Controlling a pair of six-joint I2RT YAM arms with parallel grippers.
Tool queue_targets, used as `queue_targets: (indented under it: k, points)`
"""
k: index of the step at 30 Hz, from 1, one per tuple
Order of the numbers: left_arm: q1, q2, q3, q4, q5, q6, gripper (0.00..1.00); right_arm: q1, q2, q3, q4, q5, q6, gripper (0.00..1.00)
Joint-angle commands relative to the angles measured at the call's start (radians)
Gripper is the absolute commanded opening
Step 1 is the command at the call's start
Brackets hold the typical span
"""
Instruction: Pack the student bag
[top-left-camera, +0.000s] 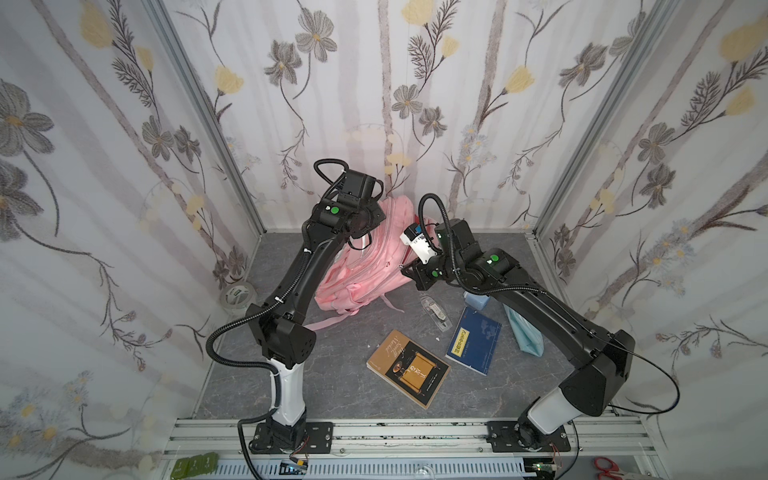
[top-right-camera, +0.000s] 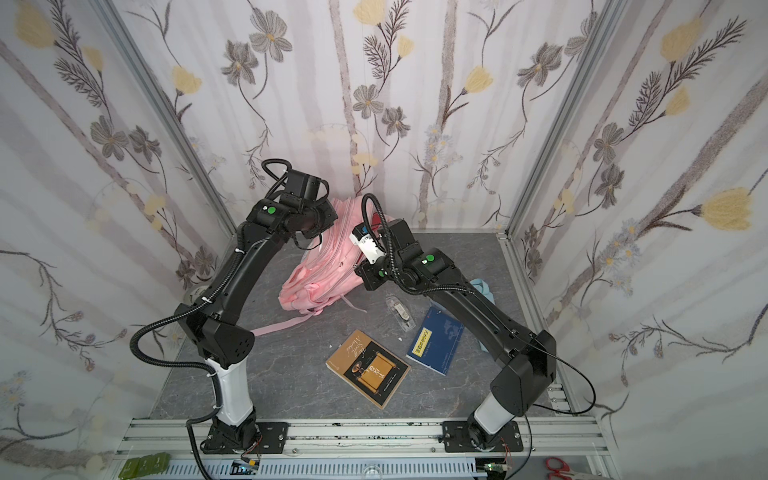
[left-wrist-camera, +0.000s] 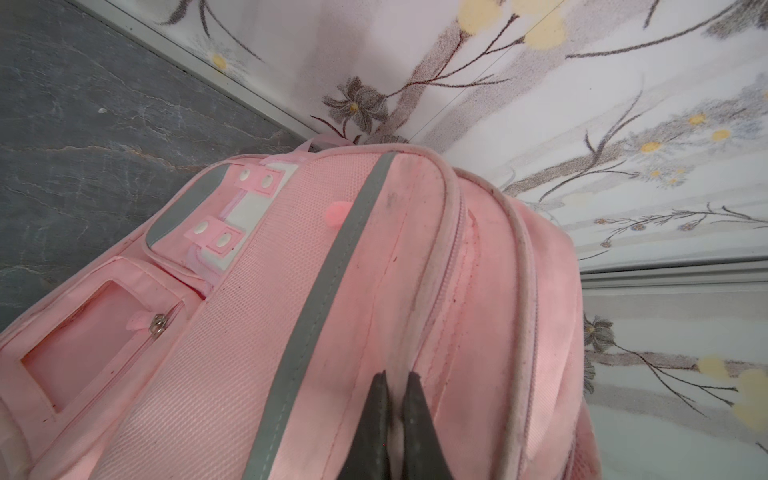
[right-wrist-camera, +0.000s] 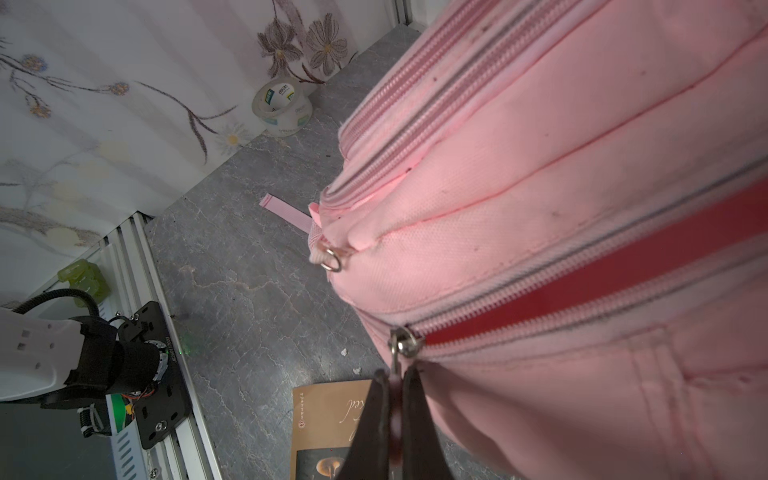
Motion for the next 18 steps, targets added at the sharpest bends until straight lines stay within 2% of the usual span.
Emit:
queue_targets:
  k: [1, 6, 12, 18]
  points:
    - [0.002, 0.009, 0.024, 0.159, -0.054, -0.094, 0.00, 0.008, -0.006, -0.010, 0.085, -0.009, 0.000, 0.00]
    - [0.002, 0.035, 0.087, 0.155, -0.093, -0.148, 0.00, 0.010, -0.016, -0.051, 0.146, 0.027, 0.012, 0.00]
    - [0.002, 0.015, 0.092, 0.178, -0.136, -0.181, 0.00, 0.009, -0.018, -0.072, 0.173, 0.103, -0.003, 0.00]
    - [-0.001, 0.042, 0.091, 0.236, -0.061, -0.240, 0.00, 0.017, -0.016, -0.103, 0.208, 0.076, 0.000, 0.00]
